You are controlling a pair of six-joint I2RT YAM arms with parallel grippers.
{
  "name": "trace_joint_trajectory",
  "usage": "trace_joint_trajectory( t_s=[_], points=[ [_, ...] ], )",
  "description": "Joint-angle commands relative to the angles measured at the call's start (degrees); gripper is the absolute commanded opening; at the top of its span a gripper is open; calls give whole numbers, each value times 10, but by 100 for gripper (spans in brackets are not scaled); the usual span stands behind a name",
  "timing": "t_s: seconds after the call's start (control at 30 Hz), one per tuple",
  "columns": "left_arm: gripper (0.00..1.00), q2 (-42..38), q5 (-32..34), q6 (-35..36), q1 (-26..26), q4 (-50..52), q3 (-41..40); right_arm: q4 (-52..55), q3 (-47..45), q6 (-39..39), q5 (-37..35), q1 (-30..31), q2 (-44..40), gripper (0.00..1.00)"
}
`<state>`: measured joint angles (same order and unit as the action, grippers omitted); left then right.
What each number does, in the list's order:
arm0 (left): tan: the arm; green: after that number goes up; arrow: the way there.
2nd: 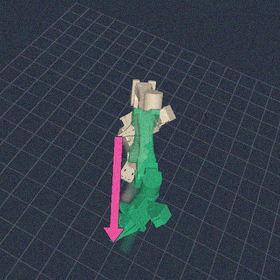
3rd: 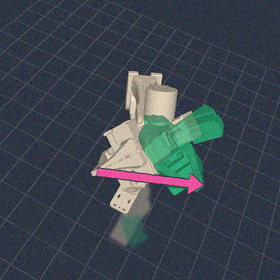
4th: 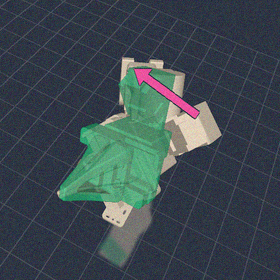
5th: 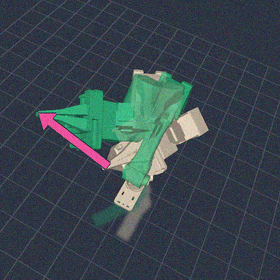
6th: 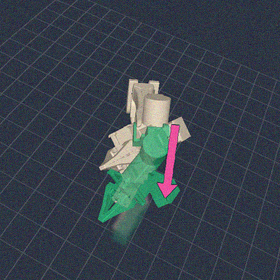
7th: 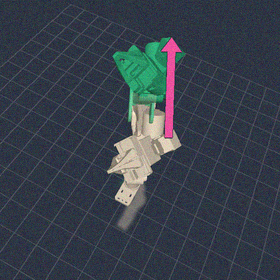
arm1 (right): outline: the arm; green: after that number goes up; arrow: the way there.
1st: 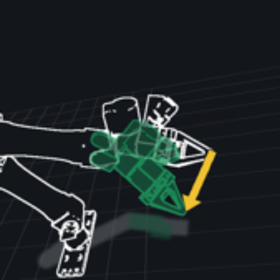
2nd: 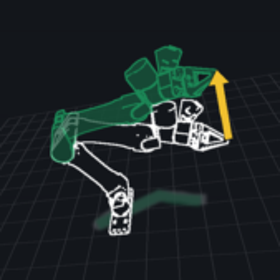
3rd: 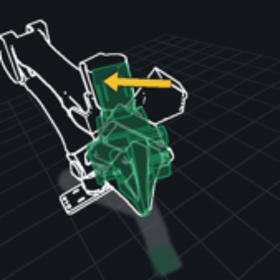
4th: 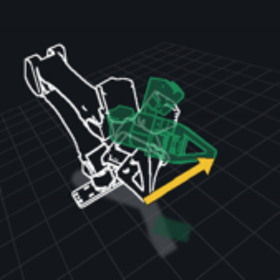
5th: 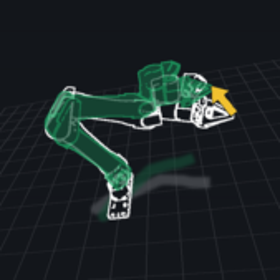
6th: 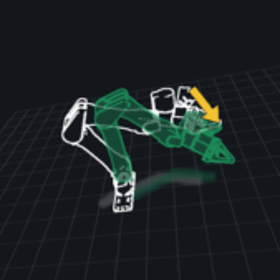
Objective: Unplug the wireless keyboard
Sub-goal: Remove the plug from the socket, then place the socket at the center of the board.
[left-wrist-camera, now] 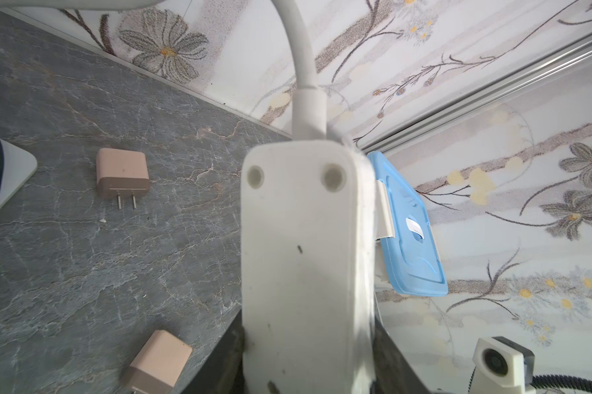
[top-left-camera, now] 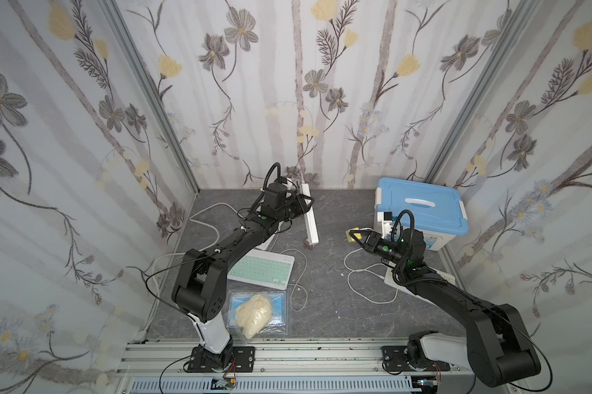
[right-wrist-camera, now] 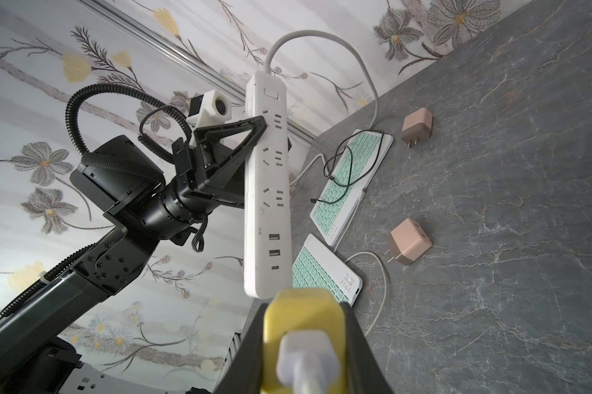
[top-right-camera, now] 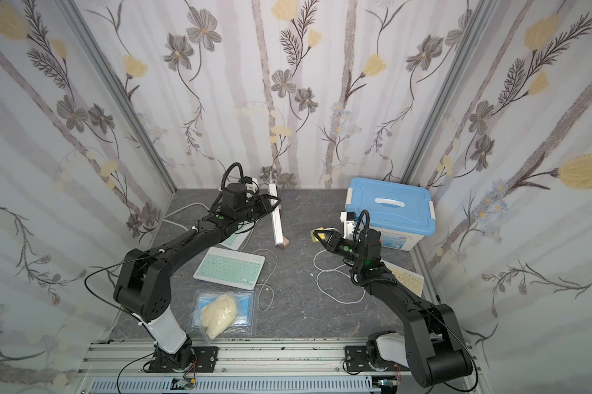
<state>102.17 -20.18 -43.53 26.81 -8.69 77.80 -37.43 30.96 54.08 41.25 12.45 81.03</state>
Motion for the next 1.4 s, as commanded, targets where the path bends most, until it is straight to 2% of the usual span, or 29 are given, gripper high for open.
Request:
trace_joint_trajectory(
  t_s=[0.0,0.23,0.4,0.67,1.03,1.07,1.1,1.23,1.37],
  points=[
    [0,33,9,4,9,-57,34,-1,-3,-10,9,6,-3,0],
    [0,149,27,22,30,-48,109,62,-14,-46,-9,12,-33,0],
    [0,230,23,48,41,5,179,72,-16,-50,-12,12,-33,0],
    [0,300,28,68,42,39,225,58,-19,-41,-8,14,-13,0],
    [0,395,-2,38,31,21,299,59,-20,-42,-5,20,7,0],
    [2,399,-5,31,30,13,301,59,-20,-42,-5,20,9,0],
    [9,405,-7,23,27,4,301,59,-20,-42,-5,21,10,0],
    [20,412,-15,9,21,-11,297,59,-22,-42,-6,21,17,0],
    [48,407,-19,10,17,-14,287,53,-21,-42,-4,22,30,0]
  ],
)
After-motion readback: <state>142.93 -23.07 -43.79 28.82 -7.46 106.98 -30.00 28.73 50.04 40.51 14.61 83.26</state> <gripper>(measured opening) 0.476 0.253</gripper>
